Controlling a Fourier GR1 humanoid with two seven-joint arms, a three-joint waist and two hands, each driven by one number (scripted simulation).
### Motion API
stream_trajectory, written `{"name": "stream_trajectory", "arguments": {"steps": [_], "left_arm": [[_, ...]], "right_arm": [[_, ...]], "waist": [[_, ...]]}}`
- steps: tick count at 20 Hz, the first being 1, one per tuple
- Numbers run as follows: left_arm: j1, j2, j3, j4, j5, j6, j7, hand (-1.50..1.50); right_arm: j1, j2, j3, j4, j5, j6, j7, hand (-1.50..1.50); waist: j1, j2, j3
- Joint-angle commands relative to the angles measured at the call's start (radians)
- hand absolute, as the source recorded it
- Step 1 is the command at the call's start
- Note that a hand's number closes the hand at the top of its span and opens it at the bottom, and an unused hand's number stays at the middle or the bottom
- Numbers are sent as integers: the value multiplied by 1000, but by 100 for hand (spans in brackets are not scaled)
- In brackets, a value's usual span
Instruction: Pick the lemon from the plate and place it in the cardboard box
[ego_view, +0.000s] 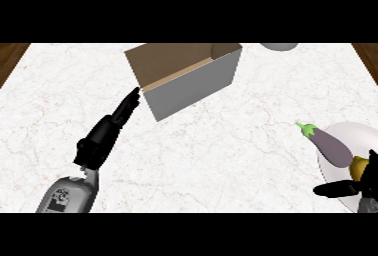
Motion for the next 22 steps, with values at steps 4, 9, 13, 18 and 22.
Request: {"name": "stream_trajectory", "arguments": {"steps": [4,9,13,18,22], "left_arm": [[-3,-45,2,15,-41,-1,6,0],[33,4,65,52,-1,-67,-75,0],[30,-23,35,-21,-35,-34,9,0],[-96,-26,81,112,-25,-54,-17,0],[-15,-47,27,41,-32,-54,-19,0]], "right_arm": [[-25,-9,-16,47,42,43,35,-150],[10,-6,-37,68,0,39,-44,150],[41,-14,-24,78,27,12,-97,150],[-6,-78,-32,150,102,-28,-140,150],[-74,-62,226,43,149,36,-313,150]], "waist": [[0,1,3],[-1,1,2],[-1,0,3],[-5,3,3],[39,3,1]]}}
